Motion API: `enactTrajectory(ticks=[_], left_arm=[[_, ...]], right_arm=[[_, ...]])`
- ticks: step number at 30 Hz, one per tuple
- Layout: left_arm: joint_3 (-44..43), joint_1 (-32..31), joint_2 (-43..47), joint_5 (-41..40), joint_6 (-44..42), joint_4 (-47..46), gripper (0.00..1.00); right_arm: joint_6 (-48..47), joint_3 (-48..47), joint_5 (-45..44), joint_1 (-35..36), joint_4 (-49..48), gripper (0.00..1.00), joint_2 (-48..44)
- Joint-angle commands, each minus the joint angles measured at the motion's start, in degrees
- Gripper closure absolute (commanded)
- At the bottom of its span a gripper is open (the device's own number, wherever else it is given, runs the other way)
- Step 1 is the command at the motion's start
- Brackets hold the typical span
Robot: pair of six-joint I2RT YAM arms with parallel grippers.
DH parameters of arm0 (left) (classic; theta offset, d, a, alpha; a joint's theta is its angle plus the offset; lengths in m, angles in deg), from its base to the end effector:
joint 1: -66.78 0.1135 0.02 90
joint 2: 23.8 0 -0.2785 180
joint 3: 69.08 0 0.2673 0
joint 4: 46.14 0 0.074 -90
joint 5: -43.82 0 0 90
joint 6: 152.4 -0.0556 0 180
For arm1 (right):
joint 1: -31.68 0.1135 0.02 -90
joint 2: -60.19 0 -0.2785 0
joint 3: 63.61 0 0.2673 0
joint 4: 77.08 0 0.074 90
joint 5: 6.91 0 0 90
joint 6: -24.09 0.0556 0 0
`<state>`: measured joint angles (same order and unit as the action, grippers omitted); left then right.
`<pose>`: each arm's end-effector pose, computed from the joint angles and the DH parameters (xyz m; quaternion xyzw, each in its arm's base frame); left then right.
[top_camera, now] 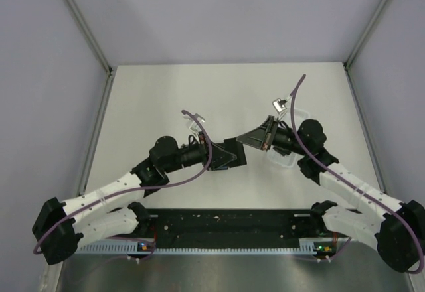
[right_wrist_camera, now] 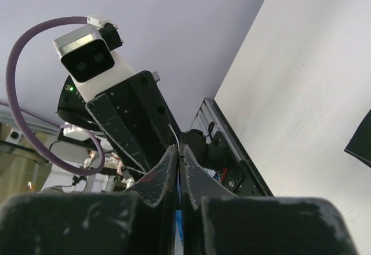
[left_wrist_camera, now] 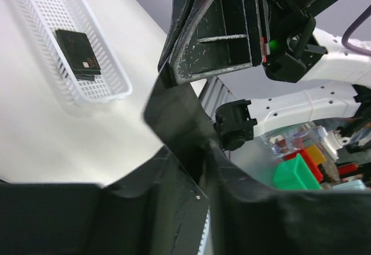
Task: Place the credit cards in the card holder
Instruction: Pick up the credit card from the storage box.
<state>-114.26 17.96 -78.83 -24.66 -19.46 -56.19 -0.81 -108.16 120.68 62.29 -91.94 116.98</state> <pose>0.1489 -0.2012 0.2964 0.1676 0.6858 -0.5913 0.3898 0.1950 0.1548 0.2952 -0.0286 0.6936 0.6569 0.2943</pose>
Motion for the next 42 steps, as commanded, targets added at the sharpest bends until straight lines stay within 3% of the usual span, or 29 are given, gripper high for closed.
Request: enactTrajectory(ticks=[1, 5, 6, 9, 11, 18, 34, 38, 40, 42], left_arm=[[-0.6, -1.0, 0.2, 0.0, 0.2, -4.2, 0.82], [-0.5, -1.1, 0.7, -0.4, 0.0, -3.3, 1.00], [-0.6, -1.1, 0.8, -0.6, 0.0, -3.1, 1.00], [-0.4, -1.2, 1.1, -1.3, -0.1, -2.8, 1.00], [-0.6, -1.1, 1.2, -1.5, -0.4, -2.7, 1.00], [-1.5, -1.1, 0.7, -1.1, -0.4, -3.3, 1.00], [-3.0, -1.0, -1.9, 0.3, 0.1, -4.9, 0.98], [-3.1, -1.1, -1.8, 0.0, -0.3, -4.8, 0.98], [-3.0, -1.0, -2.1, 0.1, -0.4, -4.7, 0.96], [-2.8, -1.0, -2.0, -0.4, -0.4, -4.6, 0.87]], right_arm=[[-1.4, -1.7, -2.1, 0.8, -1.0, 1.00, -0.5], [-5.0, -2.9, -4.0, 0.8, 4.4, 1.00, -2.5], [-5.4, -3.1, -4.2, 0.8, 5.3, 1.00, -2.8], [-6.2, -3.0, -3.0, 0.8, 6.3, 0.78, -3.4], [-6.7, -2.9, -2.0, 0.9, 6.9, 0.70, -3.6], [-8.1, -1.1, -0.3, 1.1, 9.4, 0.65, -5.7], [-10.1, 0.2, 2.0, 2.5, 12.3, 0.77, -7.4], [-10.2, 0.4, 1.4, 2.6, 12.5, 0.86, -7.6], [-10.3, 0.4, 1.2, 2.5, 12.5, 0.96, -7.8], [-10.5, 0.3, 0.9, 2.5, 12.6, 1.00, -7.9]])
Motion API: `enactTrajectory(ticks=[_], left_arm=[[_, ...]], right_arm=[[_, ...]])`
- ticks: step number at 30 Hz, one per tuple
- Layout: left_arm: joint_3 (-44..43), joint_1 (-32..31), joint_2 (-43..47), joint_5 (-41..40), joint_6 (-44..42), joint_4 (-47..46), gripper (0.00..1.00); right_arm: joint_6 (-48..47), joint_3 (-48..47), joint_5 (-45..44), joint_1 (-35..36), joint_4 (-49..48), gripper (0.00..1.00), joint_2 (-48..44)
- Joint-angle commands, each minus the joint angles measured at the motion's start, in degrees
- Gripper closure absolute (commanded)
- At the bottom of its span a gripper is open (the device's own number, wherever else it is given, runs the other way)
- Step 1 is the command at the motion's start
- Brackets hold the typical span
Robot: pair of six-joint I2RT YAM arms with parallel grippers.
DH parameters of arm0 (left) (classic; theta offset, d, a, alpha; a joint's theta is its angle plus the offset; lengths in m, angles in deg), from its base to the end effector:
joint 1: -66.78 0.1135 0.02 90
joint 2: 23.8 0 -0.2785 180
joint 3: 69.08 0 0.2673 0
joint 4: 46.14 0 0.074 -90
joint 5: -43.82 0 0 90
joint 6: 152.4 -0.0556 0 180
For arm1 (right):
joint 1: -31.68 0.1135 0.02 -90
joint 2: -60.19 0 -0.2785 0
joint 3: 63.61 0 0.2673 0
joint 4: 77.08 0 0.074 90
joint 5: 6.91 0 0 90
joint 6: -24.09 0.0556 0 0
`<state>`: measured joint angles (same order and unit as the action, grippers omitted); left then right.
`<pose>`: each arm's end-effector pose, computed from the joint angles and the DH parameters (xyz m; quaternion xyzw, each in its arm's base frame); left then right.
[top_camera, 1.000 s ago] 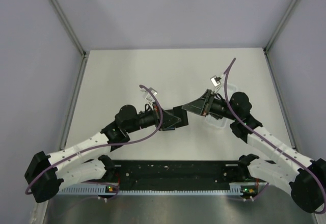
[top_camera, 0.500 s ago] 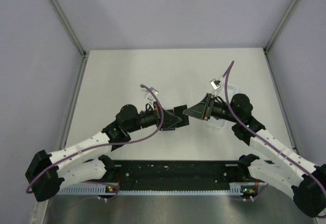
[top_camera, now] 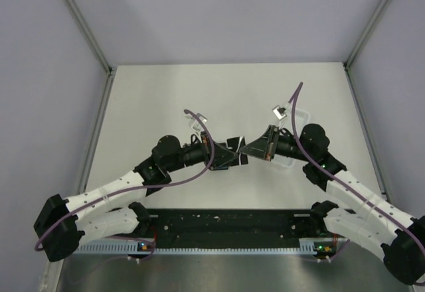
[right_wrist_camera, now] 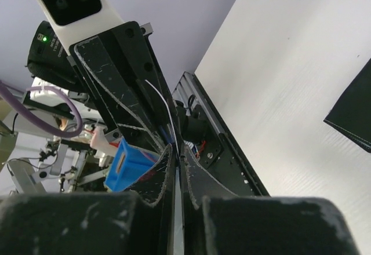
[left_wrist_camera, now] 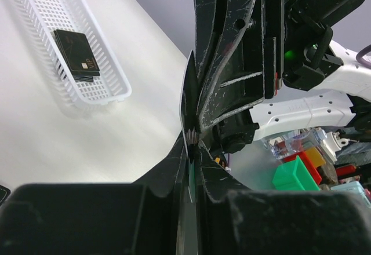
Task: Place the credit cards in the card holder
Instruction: Pick up the credit card from the storage box, then open the card holder at the center of the board.
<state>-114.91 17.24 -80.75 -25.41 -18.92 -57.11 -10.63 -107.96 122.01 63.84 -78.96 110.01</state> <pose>0.1514 -0.2079 0.2951 0.1639 0.6887 -0.5918 0.3855 0.1706 0.1485 0.2935 -0.0857 0.7190 0.6216 0.2987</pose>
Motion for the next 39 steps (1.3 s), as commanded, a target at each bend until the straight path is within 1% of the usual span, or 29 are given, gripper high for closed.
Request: enactTrajectory(ticks=[1, 5, 7, 9, 12, 14, 17, 21, 23, 25, 26, 27, 29, 30, 31, 32, 33, 37, 39], left_arm=[[-2.0, -0.3, 0.0, 0.0, -1.3, -3.1, 0.80], [-1.1, 0.0, 2.4, -4.4, -3.2, 0.5, 0.48], [-0.7, 0.4, 4.2, -7.7, -4.5, 5.4, 0.36], [-0.4, 1.2, 6.4, -11.1, -5.4, 9.2, 0.27], [0.9, 2.9, 9.1, -15.1, -6.7, 14.0, 0.18], [1.9, 5.1, 11.0, -17.3, -7.2, 16.5, 0.14], [3.6, 8.5, 13.3, -18.7, -7.3, 19.4, 0.10], [4.6, 13.3, 13.9, -18.7, -7.7, 22.4, 0.09], [4.8, 14.4, 13.4, -19.0, -8.4, 23.7, 0.11], [5.1, 14.5, 12.7, -19.6, -9.5, 23.7, 0.14], [5.3, 14.6, 12.4, -19.7, -10.1, 23.8, 0.18], [5.4, 14.5, 12.0, -19.7, -10.4, 23.7, 0.25], [5.7, 14.5, 10.5, -19.2, -11.1, 23.7, 0.44], [5.9, 14.6, 10.0, -18.7, -11.7, 23.7, 0.61], [6.0, 14.6, 9.0, -17.9, -11.9, 23.7, 0.85], [6.0, 14.5, 8.6, -17.8, -11.9, 23.7, 0.98], [6.0, 14.5, 7.7, -16.8, -11.7, 23.7, 1.00], [7.9, 14.3, 4.4, -15.4, -10.1, 20.1, 1.00], [9.0, 14.3, 3.6, -14.9, -9.2, 17.7, 1.00]], right_arm=[[-1.2, 0.0, -0.9, 1.0, 0.2, 1.00, -1.1], [-3.9, -0.7, -4.5, 1.1, 4.8, 1.00, -2.5], [-5.5, -1.3, -6.7, 1.1, 7.9, 1.00, -2.9], [-6.6, -1.6, -7.7, 1.1, 9.3, 1.00, -2.5], [-6.9, -0.8, -7.8, 1.2, 7.5, 1.00, -1.5], [-6.6, -0.2, -7.9, 1.8, 4.9, 1.00, -0.8], [-7.7, -0.2, -9.2, 2.6, 4.0, 1.00, 0.0], [-9.1, -0.2, -10.0, 2.7, 3.9, 1.00, 2.6], [-10.5, -2.3, -11.2, 3.1, 7.2, 1.00, 5.5], [-13.1, -6.4, -15.7, 5.4, 12.7, 1.00, 8.6], [-14.3, -8.4, -19.4, 6.8, 16.5, 1.00, 10.5], [-15.0, -11.0, -22.4, 8.0, 20.0, 1.00, 12.3], [-15.4, -16.1, -25.1, 9.6, 23.6, 1.00, 18.1], [-14.9, -18.2, -26.2, 10.1, 24.9, 1.00, 20.3], [-14.4, -19.8, -27.7, 11.1, 26.2, 1.00, 22.8], [-14.4, -21.8, -29.5, 11.6, 27.3, 1.00, 25.3], [-14.3, -23.5, -31.8, 12.7, 28.6, 1.00, 27.4], [-13.6, -32.0, -40.3, 16.4, 34.5, 1.00, 37.3], [-13.3, -35.5, -42.5, 17.5, 37.0, 1.00, 41.4]])
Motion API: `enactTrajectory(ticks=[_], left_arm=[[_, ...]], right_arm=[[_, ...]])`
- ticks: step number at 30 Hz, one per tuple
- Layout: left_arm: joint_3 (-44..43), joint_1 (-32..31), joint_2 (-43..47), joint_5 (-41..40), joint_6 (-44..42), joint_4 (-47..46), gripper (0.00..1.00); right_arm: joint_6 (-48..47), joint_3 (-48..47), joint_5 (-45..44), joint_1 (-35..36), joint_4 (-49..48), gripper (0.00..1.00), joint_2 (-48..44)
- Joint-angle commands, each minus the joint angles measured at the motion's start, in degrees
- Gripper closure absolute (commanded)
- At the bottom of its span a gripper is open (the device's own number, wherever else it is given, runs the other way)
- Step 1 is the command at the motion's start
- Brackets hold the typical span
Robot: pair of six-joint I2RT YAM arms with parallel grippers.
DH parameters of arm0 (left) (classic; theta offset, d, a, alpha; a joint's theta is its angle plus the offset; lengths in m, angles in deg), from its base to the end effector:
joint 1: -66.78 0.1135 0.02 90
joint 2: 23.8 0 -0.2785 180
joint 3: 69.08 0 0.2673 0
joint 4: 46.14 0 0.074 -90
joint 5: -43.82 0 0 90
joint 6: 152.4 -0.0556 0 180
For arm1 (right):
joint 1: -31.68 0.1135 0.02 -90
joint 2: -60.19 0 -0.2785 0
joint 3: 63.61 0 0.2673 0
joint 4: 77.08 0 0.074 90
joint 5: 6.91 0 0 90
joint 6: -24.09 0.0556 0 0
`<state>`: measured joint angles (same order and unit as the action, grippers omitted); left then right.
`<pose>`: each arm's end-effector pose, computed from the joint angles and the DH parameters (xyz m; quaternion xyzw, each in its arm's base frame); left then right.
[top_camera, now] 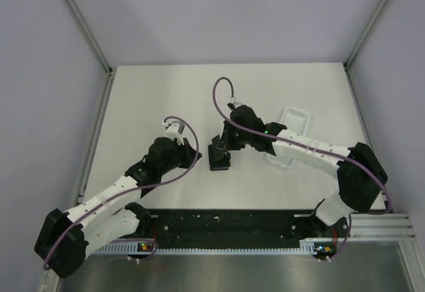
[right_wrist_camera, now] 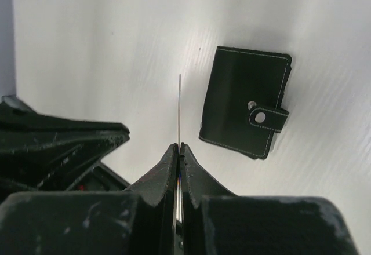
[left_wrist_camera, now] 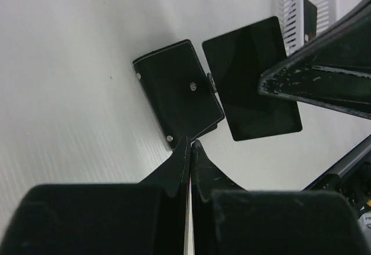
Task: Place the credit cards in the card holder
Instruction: Open the card holder at the center of the board.
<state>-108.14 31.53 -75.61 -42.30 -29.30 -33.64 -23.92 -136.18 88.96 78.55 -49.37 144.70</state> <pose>0.1821 -0.1333 0.2182 0.0340 0.8436 -0.3243 0.4267 0.2382 0.2626 0.2529 -0.0602 0.9021 0.3305 0.2709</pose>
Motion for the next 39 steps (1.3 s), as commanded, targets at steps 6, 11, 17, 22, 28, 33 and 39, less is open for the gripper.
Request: enactTrajectory(ticks=[6, 11, 17, 22, 28, 33, 39], left_arm=[[5.0, -0.4, -4.3, 4.2, 3.0, -12.4, 1.00], [5.4, -0.7, -5.7, 4.6, 3.2, -13.9, 1.00], [4.7, -1.1, -9.4, 5.0, 3.2, -16.5, 1.00], [2.7, -1.8, -14.8, 6.0, 3.0, -19.4, 1.00], [0.6, -2.6, -20.3, 6.8, 2.9, -21.9, 1.00], [0.1, -3.0, -21.9, 7.0, 2.9, -22.3, 1.00], [-0.4, -3.2, -22.0, 7.2, 2.3, -21.7, 1.00]], right_arm=[[2.0, -11.4, -14.5, 4.2, 10.4, 1.00, 13.2], [2.9, -10.0, -15.9, 4.6, 10.0, 1.00, 13.3], [2.2, -10.6, -17.9, 4.9, 12.5, 1.00, 14.1], [2.7, -11.2, -20.2, 4.8, 15.7, 1.00, 13.8], [2.6, -11.5, -23.4, 4.9, 18.6, 1.00, 13.8], [2.1, -11.3, -24.2, 4.9, 19.1, 1.00, 13.9], [2.0, -11.0, -22.8, 4.4, 19.0, 1.00, 14.5]])
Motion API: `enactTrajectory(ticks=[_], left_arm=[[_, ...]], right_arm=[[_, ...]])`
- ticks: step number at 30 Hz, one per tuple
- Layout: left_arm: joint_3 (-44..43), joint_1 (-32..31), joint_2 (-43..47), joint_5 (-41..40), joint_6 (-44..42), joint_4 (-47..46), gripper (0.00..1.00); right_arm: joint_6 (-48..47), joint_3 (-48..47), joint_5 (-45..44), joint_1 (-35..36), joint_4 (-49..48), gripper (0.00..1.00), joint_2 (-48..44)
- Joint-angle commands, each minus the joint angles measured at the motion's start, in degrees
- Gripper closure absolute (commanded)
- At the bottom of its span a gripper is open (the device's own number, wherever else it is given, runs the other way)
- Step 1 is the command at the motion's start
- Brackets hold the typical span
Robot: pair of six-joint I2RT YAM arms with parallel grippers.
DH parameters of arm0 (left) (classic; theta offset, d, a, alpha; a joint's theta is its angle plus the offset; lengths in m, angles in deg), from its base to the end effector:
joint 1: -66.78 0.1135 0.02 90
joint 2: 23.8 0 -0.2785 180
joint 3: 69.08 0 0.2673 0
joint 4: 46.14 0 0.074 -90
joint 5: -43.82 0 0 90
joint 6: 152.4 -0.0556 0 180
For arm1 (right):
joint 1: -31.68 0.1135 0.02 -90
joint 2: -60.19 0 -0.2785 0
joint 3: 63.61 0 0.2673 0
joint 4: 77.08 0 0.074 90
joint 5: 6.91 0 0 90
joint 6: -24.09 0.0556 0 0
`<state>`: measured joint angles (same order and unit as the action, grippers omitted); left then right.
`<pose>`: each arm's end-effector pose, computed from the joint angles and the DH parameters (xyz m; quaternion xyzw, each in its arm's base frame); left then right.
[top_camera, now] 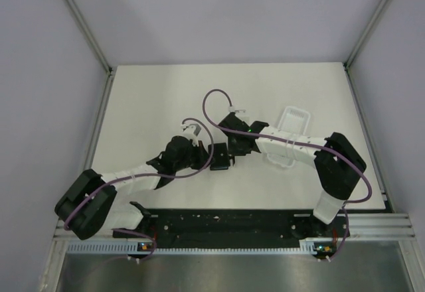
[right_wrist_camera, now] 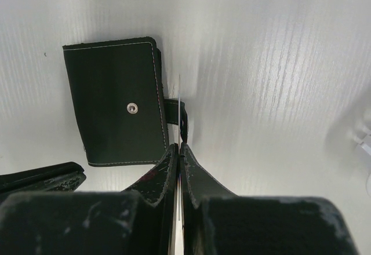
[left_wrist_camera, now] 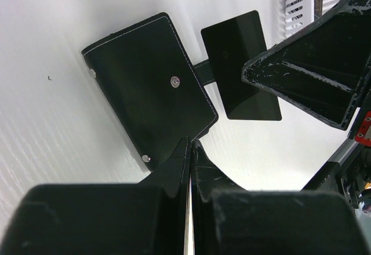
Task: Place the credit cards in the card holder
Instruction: Open the card holder at the center of the board.
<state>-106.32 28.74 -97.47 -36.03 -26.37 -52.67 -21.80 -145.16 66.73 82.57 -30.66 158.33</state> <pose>0.2053 -0.1731 0.1579 0.0594 0.8613 -0.3615 0.3521 0.2477 0.2799 0.1994 -0.0238 0.9628 0.0768 0.2581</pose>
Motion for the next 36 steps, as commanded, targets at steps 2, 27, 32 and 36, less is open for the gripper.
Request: enactTrajectory(ticks=[2, 27, 32, 36], left_arm=[[-2.6, -0.5, -0.3, 1.2, -1.0, -2.5, 1.00], [-17.8, -6.2, -16.2, 1.8, -4.8, -0.3, 1.00], [-21.4, -7.1, -20.4, -1.5, -5.0, 1.7, 1.00], [-22.7, -7.3, -23.0, -4.1, -4.6, 3.6, 1.00]], right_arm=[[-0.8, -1.6, 0.7, -0.4, 0.0, 1.00, 0.7], [0.4, 12.5, 13.7, -8.1, -11.3, 1.00, -3.9], [0.6, 13.8, 15.0, -8.6, -12.3, 1.00, -4.1], [0.9, 14.4, 15.4, -8.8, -12.8, 1.00, -4.4]])
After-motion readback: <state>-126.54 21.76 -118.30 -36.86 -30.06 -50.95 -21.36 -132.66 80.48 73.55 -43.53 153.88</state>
